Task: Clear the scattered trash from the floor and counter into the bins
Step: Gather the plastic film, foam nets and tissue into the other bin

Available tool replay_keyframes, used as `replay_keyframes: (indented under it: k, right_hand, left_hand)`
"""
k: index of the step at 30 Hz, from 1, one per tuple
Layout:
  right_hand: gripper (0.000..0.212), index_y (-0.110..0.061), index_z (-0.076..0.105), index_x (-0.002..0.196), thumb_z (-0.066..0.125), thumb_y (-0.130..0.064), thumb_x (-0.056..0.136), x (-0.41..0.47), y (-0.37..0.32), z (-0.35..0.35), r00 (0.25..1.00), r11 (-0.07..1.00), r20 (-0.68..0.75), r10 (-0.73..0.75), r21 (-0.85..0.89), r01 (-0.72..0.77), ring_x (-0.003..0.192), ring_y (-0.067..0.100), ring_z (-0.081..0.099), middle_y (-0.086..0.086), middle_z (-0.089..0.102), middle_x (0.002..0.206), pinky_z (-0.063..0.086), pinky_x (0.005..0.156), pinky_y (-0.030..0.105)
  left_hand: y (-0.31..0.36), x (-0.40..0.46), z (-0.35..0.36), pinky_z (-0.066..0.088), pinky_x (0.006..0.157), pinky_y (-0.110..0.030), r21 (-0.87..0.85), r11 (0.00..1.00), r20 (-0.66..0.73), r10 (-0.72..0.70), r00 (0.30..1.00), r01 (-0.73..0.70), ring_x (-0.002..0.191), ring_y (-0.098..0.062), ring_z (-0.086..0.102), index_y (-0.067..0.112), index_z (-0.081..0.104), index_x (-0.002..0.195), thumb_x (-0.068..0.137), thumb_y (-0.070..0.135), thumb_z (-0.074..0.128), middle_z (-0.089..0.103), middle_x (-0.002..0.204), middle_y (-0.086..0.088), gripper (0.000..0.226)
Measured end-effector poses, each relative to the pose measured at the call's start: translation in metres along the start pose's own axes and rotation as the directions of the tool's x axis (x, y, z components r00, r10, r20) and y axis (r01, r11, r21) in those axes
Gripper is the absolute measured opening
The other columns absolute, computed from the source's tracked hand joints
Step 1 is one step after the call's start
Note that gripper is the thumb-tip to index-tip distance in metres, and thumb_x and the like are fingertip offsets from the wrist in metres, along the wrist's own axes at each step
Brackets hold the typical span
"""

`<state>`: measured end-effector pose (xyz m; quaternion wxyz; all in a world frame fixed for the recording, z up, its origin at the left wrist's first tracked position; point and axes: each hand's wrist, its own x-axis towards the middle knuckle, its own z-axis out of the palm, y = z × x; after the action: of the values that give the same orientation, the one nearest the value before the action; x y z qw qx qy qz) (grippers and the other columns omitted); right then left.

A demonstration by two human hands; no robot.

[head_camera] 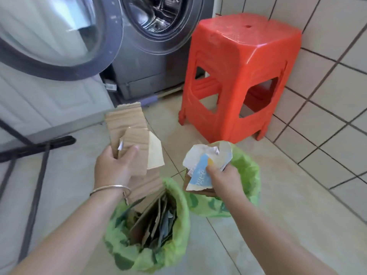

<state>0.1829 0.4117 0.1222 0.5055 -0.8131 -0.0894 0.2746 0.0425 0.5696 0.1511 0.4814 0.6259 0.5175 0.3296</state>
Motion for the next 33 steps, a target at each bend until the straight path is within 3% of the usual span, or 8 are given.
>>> replay_keyframes:
  k: [3,7,9,15,19,25,29,33]
  right_hand:
    - [0.006,-0.012,0.056,0.085,0.058,-0.012,0.080,-0.006,0.002,0.034,0.996,0.993,0.089,-0.028,-0.110,0.037,0.059,0.014,0.054,0.000,0.057,0.070,0.043,0.042,0.021]
    - [0.015,-0.014,0.049,0.090,0.058,-0.014,0.078,-0.003,0.016,0.070,0.980,0.965,0.118,-0.160,-0.190,0.180,0.061,0.025,0.056,0.003,0.057,0.072,0.052,0.057,0.039]
    - [0.016,-0.012,0.043,0.087,0.057,-0.014,0.079,-0.001,0.026,0.084,0.961,0.928,0.104,-0.255,-0.252,0.273,0.061,0.029,0.055,0.003,0.053,0.068,0.049,0.053,0.041]
    - [0.021,-0.010,0.032,0.084,0.052,-0.014,0.085,-0.024,0.059,0.100,0.919,0.826,0.013,-0.395,-0.434,0.361,0.067,0.034,0.048,0.011,0.049,0.079,0.036,0.055,0.037]
    - [0.025,-0.013,0.027,0.086,0.052,-0.015,0.088,-0.040,0.077,0.110,0.938,0.774,0.084,-0.335,-0.543,0.325,0.071,0.033,0.050,0.007,0.044,0.088,0.033,0.056,0.034]
    - [0.027,-0.015,0.024,0.090,0.049,-0.007,0.087,-0.044,0.098,0.133,0.973,0.738,0.105,-0.208,-0.635,0.226,0.071,0.029,0.047,0.005,0.044,0.108,0.032,0.060,0.030]
    - [0.023,-0.014,0.035,0.105,0.044,-0.002,0.088,-0.045,0.111,0.145,0.976,0.697,0.166,-0.145,-0.682,0.219,0.092,0.024,0.064,0.003,0.047,0.115,0.043,0.065,0.028]
    - [0.026,-0.011,0.038,0.118,0.040,-0.003,0.093,-0.040,0.114,0.154,0.970,0.650,0.225,-0.087,-0.725,0.227,0.102,0.023,0.064,0.006,0.053,0.119,0.048,0.074,0.027]
  left_hand:
    - [-0.035,0.008,-0.026,0.053,0.079,-0.043,-0.023,0.999,-0.152,-0.029,0.988,0.026,0.085,-0.027,0.064,0.025,0.060,0.081,0.072,0.035,0.066,0.065,0.080,0.003,0.014]
    - [-0.078,0.009,-0.044,0.049,0.069,-0.013,-0.087,0.993,-0.351,0.040,0.935,-0.076,0.075,-0.011,0.060,0.028,0.059,0.083,0.079,0.022,0.067,0.061,0.077,0.012,0.010]
    - [-0.096,0.007,-0.044,0.046,0.069,-0.013,-0.083,0.991,-0.389,0.062,0.919,-0.102,0.074,-0.007,0.059,0.024,0.062,0.089,0.079,0.019,0.069,0.062,0.078,0.011,0.013]
    - [-0.142,-0.017,-0.032,0.041,0.071,-0.025,0.036,0.998,-0.349,0.069,0.935,-0.060,0.069,-0.018,0.058,0.016,0.057,0.081,0.076,0.016,0.074,0.061,0.067,0.003,0.017]
    - [-0.151,-0.024,-0.034,0.031,0.040,-0.009,0.199,0.980,-0.313,0.069,0.947,-0.006,0.034,-0.007,0.042,0.022,0.036,0.049,0.072,0.015,0.075,0.036,0.033,0.010,0.046]
    - [-0.159,-0.049,-0.043,0.024,0.040,-0.021,0.414,0.910,-0.372,0.167,0.913,0.002,0.035,-0.014,0.031,0.021,0.027,0.044,0.067,0.020,0.077,0.026,0.036,0.008,0.055]
    - [-0.173,-0.060,-0.042,0.045,0.051,-0.031,0.461,0.887,-0.289,0.126,0.949,0.022,0.056,-0.037,0.055,0.007,0.053,0.065,0.071,0.024,0.071,0.050,0.049,-0.002,0.025]
    - [-0.176,-0.048,-0.035,0.048,0.063,-0.037,0.620,0.783,-0.160,0.068,0.985,0.047,0.076,-0.044,0.062,0.009,0.051,0.089,0.076,0.025,0.066,0.060,0.062,-0.016,0.026]
